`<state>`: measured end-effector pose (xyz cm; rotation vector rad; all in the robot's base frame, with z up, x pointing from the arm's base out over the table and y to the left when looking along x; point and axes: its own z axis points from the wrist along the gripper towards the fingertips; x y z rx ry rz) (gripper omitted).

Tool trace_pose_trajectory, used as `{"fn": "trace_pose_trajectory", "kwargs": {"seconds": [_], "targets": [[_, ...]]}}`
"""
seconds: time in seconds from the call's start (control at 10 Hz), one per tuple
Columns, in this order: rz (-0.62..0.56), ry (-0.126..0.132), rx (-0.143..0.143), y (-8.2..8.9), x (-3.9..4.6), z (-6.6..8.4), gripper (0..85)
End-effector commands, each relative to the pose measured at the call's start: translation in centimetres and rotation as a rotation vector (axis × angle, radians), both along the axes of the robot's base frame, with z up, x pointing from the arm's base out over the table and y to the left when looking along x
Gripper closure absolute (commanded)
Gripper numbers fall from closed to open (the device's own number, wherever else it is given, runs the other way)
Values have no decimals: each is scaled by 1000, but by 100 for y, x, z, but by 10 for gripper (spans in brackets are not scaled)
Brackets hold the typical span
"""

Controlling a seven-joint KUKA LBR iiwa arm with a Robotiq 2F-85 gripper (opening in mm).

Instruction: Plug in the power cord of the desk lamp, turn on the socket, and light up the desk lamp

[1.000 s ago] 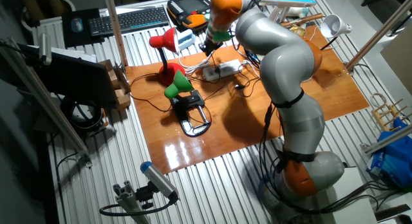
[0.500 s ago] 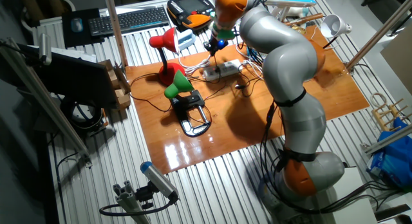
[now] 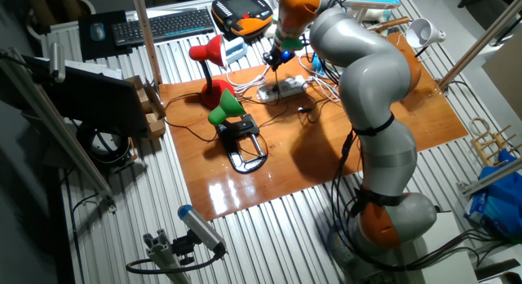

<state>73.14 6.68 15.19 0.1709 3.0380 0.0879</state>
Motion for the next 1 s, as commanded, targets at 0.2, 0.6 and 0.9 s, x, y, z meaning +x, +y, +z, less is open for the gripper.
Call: {"fn": "trace_pose_trajectory", "kwargs": {"seconds": [0.2, 0.6, 0.9], "targets": [[-53, 10, 4, -146, -46, 40, 850], [-142, 24, 16, -280, -138, 6, 850], [-172, 28, -4, -358, -200, 57, 850]]}}
